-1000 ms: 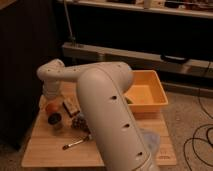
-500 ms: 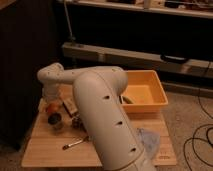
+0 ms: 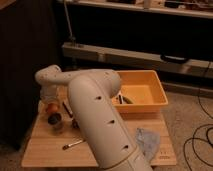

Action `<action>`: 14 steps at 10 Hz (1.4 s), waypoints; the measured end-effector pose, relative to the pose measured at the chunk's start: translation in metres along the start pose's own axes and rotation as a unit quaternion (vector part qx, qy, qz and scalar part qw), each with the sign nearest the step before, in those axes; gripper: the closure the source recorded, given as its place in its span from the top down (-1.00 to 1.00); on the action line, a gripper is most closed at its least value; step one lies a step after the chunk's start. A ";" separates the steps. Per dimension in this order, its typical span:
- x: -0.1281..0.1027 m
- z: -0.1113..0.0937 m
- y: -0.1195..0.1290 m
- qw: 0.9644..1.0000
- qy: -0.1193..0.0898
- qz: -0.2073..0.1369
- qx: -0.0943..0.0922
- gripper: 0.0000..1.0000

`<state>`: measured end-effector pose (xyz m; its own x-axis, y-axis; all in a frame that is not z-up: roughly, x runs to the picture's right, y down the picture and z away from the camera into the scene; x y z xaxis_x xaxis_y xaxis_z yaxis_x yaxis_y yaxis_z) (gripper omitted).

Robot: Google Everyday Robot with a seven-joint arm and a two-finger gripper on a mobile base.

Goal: Place apple in plastic cup

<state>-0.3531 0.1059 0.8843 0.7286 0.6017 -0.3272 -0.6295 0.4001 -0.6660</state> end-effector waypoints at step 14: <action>0.066 -0.168 -0.011 0.994 -0.070 0.082 0.026 -1.00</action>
<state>-0.2531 0.0253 0.7577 0.5718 0.7511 -0.3299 -0.7530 0.3209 -0.5745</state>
